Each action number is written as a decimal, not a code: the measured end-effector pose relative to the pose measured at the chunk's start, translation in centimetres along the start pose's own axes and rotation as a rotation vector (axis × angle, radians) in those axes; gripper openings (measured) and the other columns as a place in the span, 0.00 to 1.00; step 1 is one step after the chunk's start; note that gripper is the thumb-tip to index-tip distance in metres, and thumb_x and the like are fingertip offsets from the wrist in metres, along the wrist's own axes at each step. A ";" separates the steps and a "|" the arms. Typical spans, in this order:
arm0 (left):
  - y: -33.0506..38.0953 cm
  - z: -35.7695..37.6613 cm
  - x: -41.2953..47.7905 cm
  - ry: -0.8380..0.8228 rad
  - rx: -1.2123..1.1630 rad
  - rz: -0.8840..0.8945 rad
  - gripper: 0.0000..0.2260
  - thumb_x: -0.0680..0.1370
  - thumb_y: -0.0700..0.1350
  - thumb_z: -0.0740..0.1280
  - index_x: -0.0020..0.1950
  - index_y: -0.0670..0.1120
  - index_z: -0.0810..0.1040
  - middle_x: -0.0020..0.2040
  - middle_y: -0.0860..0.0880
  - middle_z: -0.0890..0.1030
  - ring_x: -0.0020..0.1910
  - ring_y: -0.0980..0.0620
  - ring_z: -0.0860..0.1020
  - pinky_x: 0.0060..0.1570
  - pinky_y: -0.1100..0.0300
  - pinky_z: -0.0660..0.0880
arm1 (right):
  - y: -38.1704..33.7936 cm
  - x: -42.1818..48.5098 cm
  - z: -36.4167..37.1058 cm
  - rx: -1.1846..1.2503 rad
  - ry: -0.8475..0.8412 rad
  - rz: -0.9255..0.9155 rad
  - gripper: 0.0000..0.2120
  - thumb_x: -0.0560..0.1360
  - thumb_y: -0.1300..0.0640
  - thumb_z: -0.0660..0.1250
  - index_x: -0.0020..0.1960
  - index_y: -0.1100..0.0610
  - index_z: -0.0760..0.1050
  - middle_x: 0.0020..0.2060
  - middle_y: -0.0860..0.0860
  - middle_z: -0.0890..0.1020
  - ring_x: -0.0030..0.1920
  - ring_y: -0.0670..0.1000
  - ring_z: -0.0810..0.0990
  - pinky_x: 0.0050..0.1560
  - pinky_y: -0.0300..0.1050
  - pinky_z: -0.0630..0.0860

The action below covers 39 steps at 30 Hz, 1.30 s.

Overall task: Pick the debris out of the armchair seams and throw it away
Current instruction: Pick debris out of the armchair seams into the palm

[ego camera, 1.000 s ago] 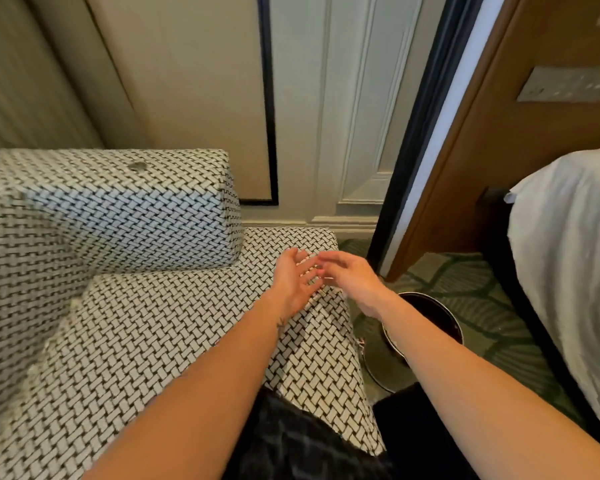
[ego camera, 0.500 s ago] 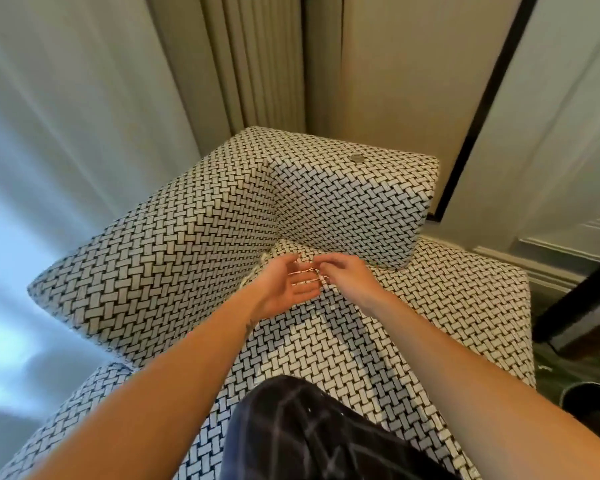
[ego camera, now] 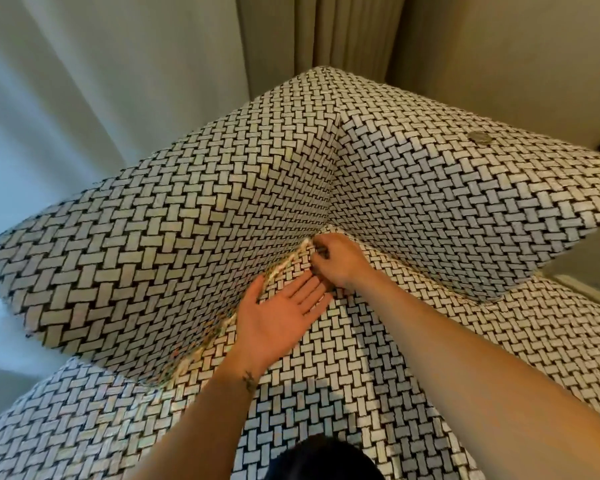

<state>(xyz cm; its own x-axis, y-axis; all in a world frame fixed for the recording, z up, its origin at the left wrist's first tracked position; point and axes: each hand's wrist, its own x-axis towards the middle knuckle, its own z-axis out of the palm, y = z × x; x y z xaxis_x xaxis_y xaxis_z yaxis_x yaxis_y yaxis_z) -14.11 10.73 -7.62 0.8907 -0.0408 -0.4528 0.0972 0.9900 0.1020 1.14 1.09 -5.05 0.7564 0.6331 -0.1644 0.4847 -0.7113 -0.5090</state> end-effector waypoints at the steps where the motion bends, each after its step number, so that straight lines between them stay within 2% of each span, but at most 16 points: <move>1: 0.3 -0.1 0.4 -0.020 -0.013 -0.001 0.39 0.78 0.62 0.61 0.76 0.30 0.65 0.74 0.30 0.69 0.77 0.33 0.64 0.78 0.36 0.58 | 0.3 1.2 0.3 -0.090 -0.002 -0.023 0.21 0.80 0.50 0.63 0.70 0.55 0.73 0.63 0.54 0.79 0.65 0.56 0.74 0.69 0.55 0.69; 4: 0.7 -0.3 1.2 -0.019 0.019 -0.028 0.39 0.78 0.62 0.61 0.75 0.30 0.66 0.74 0.30 0.70 0.77 0.34 0.64 0.76 0.36 0.60 | 0.9 3.1 1.3 -0.284 0.022 -0.089 0.22 0.81 0.46 0.57 0.70 0.56 0.73 0.69 0.55 0.75 0.72 0.54 0.69 0.74 0.56 0.60; 7: 0.8 0.0 1.4 -0.021 0.002 -0.040 0.39 0.76 0.60 0.64 0.74 0.28 0.67 0.73 0.29 0.71 0.77 0.34 0.64 0.75 0.36 0.60 | 0.7 4.1 1.9 -0.454 0.027 -0.090 0.27 0.81 0.42 0.51 0.68 0.59 0.74 0.71 0.55 0.72 0.73 0.54 0.66 0.73 0.56 0.60; 9: 0.9 -0.1 1.4 -0.018 -0.006 -0.038 0.39 0.76 0.59 0.64 0.73 0.28 0.67 0.73 0.29 0.70 0.77 0.34 0.63 0.75 0.35 0.59 | 0.3 4.6 1.8 -0.530 -0.034 -0.065 0.31 0.81 0.38 0.49 0.70 0.59 0.72 0.72 0.55 0.71 0.73 0.55 0.65 0.74 0.56 0.59; 12: 0.8 -0.2 1.4 -0.006 0.004 -0.063 0.39 0.78 0.62 0.62 0.73 0.28 0.66 0.73 0.28 0.70 0.77 0.34 0.64 0.77 0.35 0.57 | -0.3 5.3 1.1 -0.503 -0.156 -0.005 0.35 0.80 0.34 0.51 0.74 0.58 0.70 0.77 0.56 0.64 0.78 0.57 0.57 0.77 0.60 0.51; 14: 0.8 -0.2 1.4 -0.006 0.013 -0.066 0.40 0.79 0.63 0.60 0.74 0.28 0.66 0.73 0.28 0.70 0.77 0.34 0.64 0.77 0.35 0.56 | -0.6 5.9 1.0 -0.417 -0.184 0.044 0.35 0.77 0.32 0.55 0.72 0.57 0.73 0.78 0.56 0.59 0.79 0.59 0.52 0.78 0.64 0.45; 16: 0.8 -0.2 1.3 -0.020 0.023 -0.070 0.40 0.80 0.63 0.59 0.75 0.29 0.64 0.74 0.29 0.70 0.77 0.33 0.64 0.78 0.36 0.55 | -0.4 6.2 1.2 -0.320 -0.170 0.068 0.34 0.75 0.32 0.60 0.68 0.56 0.77 0.78 0.54 0.59 0.79 0.59 0.50 0.77 0.65 0.42; 19: 0.7 -0.1 1.0 -0.020 0.014 -0.078 0.41 0.80 0.64 0.59 0.77 0.30 0.62 0.75 0.30 0.68 0.77 0.33 0.64 0.80 0.38 0.53 | 0.5 6.4 0.9 -0.190 -0.147 0.074 0.29 0.73 0.33 0.65 0.61 0.55 0.81 0.72 0.51 0.65 0.75 0.58 0.54 0.77 0.61 0.48; 22: 0.8 -0.1 1.1 -0.020 0.028 -0.074 0.40 0.79 0.63 0.61 0.77 0.31 0.63 0.76 0.31 0.68 0.78 0.34 0.64 0.80 0.40 0.53 | 0.6 6.5 0.8 -0.137 -0.120 0.077 0.25 0.72 0.35 0.67 0.57 0.54 0.80 0.69 0.50 0.68 0.73 0.57 0.57 0.75 0.60 0.50; 26: 0.8 0.1 1.5 0.009 0.068 -0.063 0.40 0.78 0.62 0.63 0.75 0.30 0.67 0.74 0.30 0.71 0.77 0.34 0.66 0.80 0.39 0.54 | -0.2 7.1 1.0 -0.312 -0.226 0.104 0.34 0.74 0.31 0.60 0.68 0.55 0.77 0.79 0.55 0.56 0.78 0.61 0.47 0.77 0.66 0.45; 28: 0.7 0.2 1.4 0.012 0.067 -0.057 0.39 0.77 0.62 0.63 0.75 0.30 0.67 0.74 0.30 0.71 0.77 0.34 0.66 0.80 0.39 0.54 | -0.4 7.4 0.9 -0.323 -0.241 0.123 0.36 0.73 0.30 0.60 0.69 0.54 0.76 0.79 0.55 0.55 0.79 0.61 0.46 0.77 0.65 0.44; 30: 0.8 0.3 1.2 0.000 0.066 -0.065 0.40 0.78 0.62 0.62 0.76 0.31 0.66 0.75 0.31 0.70 0.77 0.35 0.65 0.80 0.40 0.53 | -0.1 7.2 0.8 -0.275 -0.212 0.108 0.32 0.73 0.31 0.62 0.66 0.52 0.78 0.76 0.54 0.60 0.77 0.60 0.50 0.76 0.62 0.48; 32: 0.8 0.5 1.0 0.002 0.072 -0.074 0.40 0.78 0.62 0.61 0.77 0.31 0.65 0.75 0.31 0.69 0.78 0.35 0.65 0.80 0.40 0.52 | 0.4 6.7 0.8 -0.202 -0.143 0.070 0.23 0.73 0.33 0.64 0.57 0.48 0.81 0.67 0.51 0.67 0.73 0.58 0.56 0.73 0.57 0.52; 34: 0.7 0.7 1.0 0.011 0.076 -0.070 0.40 0.78 0.62 0.61 0.76 0.31 0.65 0.75 0.31 0.70 0.77 0.35 0.65 0.80 0.40 0.52 | 0.9 6.4 1.0 -0.146 -0.064 0.037 0.16 0.74 0.35 0.65 0.49 0.46 0.79 0.59 0.47 0.68 0.69 0.56 0.61 0.70 0.54 0.54; 36: 0.6 0.5 1.1 0.009 0.065 -0.063 0.39 0.78 0.62 0.61 0.75 0.30 0.66 0.74 0.30 0.71 0.77 0.34 0.66 0.80 0.40 0.53 | 1.0 6.2 1.4 -0.150 -0.053 0.022 0.17 0.74 0.35 0.64 0.53 0.45 0.79 0.58 0.47 0.68 0.68 0.55 0.61 0.71 0.54 0.54; 39: 0.7 0.4 1.3 0.018 0.073 -0.067 0.39 0.78 0.62 0.61 0.74 0.30 0.68 0.73 0.30 0.72 0.76 0.34 0.66 0.79 0.39 0.54 | 0.5 6.4 1.4 -0.275 -0.134 0.042 0.27 0.75 0.32 0.59 0.65 0.46 0.78 0.67 0.51 0.65 0.72 0.56 0.56 0.74 0.58 0.52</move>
<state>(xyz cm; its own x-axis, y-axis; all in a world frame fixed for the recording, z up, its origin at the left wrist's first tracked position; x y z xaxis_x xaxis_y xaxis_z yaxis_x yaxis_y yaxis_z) -12.74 11.29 -7.79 0.8731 -0.1034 -0.4765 0.1888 0.9727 0.1348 5.66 5.22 -7.56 0.7224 0.6230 -0.3000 0.5687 -0.7821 -0.2548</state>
